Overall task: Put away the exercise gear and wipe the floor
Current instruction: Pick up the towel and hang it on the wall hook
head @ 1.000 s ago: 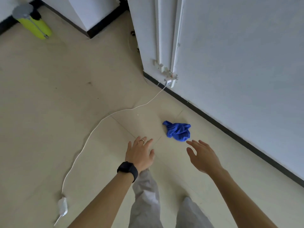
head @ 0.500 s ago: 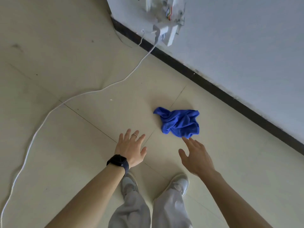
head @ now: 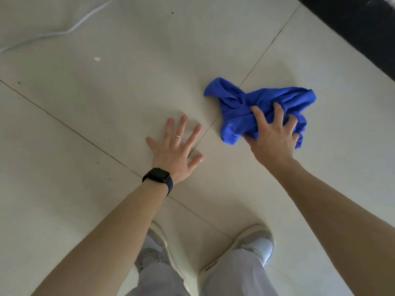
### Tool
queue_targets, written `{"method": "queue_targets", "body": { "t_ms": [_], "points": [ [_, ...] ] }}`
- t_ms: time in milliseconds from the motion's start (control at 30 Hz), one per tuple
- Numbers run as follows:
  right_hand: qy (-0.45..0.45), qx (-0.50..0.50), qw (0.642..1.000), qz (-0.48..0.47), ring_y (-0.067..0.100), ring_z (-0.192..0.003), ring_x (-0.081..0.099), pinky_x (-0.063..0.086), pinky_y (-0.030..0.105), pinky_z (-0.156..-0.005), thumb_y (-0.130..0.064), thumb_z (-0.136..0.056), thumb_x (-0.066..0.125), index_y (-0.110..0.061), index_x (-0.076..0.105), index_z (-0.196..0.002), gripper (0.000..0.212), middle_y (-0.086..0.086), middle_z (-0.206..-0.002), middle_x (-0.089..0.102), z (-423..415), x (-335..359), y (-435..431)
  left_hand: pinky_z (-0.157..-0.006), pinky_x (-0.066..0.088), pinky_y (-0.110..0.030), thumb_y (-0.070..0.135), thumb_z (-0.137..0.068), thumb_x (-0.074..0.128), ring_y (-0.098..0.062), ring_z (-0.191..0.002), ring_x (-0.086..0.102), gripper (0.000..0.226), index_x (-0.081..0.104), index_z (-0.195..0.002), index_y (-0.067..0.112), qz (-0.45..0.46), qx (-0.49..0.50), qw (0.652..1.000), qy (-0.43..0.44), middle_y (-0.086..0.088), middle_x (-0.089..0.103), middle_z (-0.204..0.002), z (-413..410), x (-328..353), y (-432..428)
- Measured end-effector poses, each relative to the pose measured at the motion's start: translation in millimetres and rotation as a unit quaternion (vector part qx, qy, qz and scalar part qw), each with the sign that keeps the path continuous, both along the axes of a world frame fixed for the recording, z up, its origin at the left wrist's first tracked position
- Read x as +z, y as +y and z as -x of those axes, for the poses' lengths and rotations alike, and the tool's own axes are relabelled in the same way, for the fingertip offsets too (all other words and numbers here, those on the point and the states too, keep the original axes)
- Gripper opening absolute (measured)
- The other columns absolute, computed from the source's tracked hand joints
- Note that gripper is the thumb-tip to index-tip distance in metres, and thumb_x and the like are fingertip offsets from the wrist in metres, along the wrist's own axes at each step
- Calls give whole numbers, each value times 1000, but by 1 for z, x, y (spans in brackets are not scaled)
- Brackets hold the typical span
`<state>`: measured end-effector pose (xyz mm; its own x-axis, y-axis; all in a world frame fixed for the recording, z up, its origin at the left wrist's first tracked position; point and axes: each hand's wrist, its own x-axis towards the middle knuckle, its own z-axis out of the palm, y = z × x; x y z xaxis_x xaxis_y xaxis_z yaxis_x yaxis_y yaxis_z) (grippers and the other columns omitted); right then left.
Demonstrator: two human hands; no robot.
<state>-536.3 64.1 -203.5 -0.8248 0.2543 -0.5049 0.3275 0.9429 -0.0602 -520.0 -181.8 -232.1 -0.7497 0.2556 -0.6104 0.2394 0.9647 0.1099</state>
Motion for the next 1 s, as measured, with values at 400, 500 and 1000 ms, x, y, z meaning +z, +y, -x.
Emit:
{"method": "queue_targets", "body": {
  "t_ms": [400, 500, 1000],
  "points": [
    [-117, -253, 929, 243, 23, -90, 63, 52, 40, -82, -32, -86, 55, -37, 51, -120, 34, -1, -102, 65, -67, 266, 7, -118, 19, -55, 34, -99, 47, -26, -152, 10, 64, 17, -155, 33, 20, -27, 992, -124, -1, 11, -166, -2, 264, 5],
    [-115, -269, 915, 278, 17, -88, 64, 53, 36, -80, -30, -86, 58, -39, 53, -116, 32, -6, -97, 67, -89, 388, 2, -118, 19, -51, 32, -98, 47, -25, -151, 11, 63, 20, -155, 31, 10, -27, 993, -118, -2, 15, -165, 3, 375, 16],
    [77, -399, 839, 363, 14, -93, 68, 55, 37, -88, -33, -82, 74, -39, 63, -105, 27, -10, -94, 73, -237, 810, 7, -102, 44, -45, 41, -81, 72, -21, -122, 51, 51, 54, -129, 38, -350, -343, 864, 116, -1, 50, -144, -53, 815, 72]
  ]
}}
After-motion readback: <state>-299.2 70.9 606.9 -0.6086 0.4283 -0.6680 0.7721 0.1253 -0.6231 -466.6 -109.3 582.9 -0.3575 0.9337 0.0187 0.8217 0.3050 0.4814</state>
